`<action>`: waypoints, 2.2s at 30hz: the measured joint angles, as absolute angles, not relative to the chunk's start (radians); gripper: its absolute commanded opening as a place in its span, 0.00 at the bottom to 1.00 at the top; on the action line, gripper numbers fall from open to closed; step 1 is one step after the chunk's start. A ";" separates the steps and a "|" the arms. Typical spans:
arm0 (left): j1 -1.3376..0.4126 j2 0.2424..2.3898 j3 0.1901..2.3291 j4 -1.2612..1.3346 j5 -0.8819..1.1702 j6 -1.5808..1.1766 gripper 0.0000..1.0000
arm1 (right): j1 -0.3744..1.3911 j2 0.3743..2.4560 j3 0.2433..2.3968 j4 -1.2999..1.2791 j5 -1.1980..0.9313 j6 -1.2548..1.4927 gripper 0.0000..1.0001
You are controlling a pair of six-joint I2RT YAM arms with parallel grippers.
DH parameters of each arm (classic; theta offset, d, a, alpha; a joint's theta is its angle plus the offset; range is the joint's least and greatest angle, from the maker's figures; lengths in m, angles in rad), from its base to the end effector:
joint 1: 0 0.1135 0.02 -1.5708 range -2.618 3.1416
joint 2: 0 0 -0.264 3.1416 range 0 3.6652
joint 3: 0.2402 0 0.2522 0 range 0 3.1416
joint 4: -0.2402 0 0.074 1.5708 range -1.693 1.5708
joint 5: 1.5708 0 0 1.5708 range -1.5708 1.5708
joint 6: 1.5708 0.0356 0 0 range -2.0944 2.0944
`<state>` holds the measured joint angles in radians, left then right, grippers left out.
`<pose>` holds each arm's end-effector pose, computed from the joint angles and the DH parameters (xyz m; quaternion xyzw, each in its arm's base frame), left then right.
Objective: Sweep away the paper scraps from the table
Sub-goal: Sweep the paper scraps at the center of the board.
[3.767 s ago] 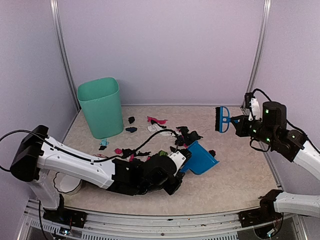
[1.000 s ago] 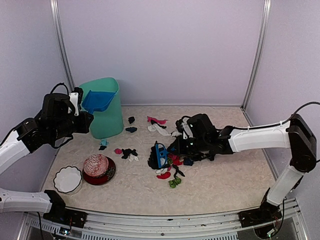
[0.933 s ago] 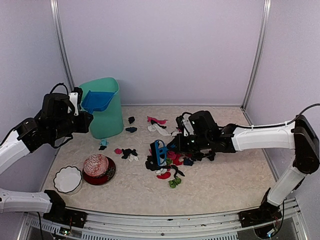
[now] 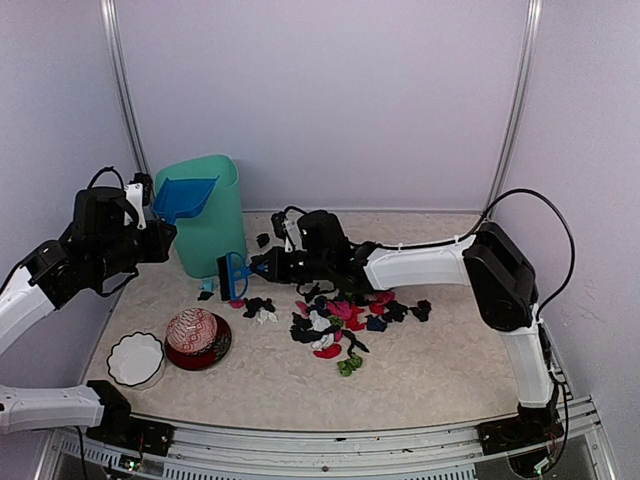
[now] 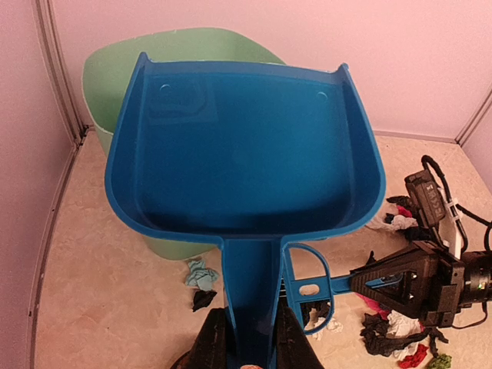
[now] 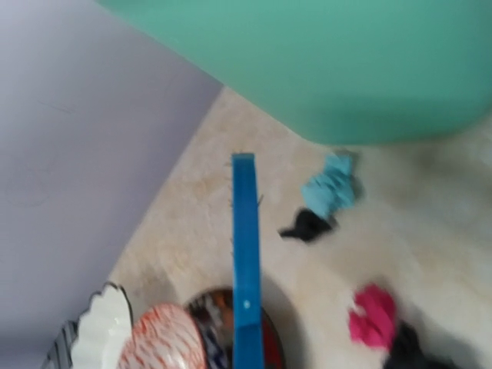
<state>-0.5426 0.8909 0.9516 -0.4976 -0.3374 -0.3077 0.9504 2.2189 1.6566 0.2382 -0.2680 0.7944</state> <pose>0.1708 -0.0892 0.3480 0.0079 0.8364 -0.0893 0.5407 0.2954 0.4296 0.2096 -0.1404 0.7961 0.5128 0.2889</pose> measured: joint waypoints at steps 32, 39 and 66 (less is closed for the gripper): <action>-0.522 0.868 0.947 -0.486 -0.319 -0.308 0.00 | 0.953 2.746 2.276 0.189 -0.290 1.056 0.00; -0.515 0.868 0.943 -0.485 -0.313 -0.308 0.00 | 0.946 2.740 2.257 0.133 -0.265 1.077 0.00; -0.511 0.869 0.940 -0.479 -0.310 -0.307 0.00 | 0.749 1.938 1.242 0.192 -0.181 0.954 0.00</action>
<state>-0.5110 0.8688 0.9401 -0.4793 -0.3103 -0.3073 0.7486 1.9381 1.2415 0.1917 -0.1814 0.9539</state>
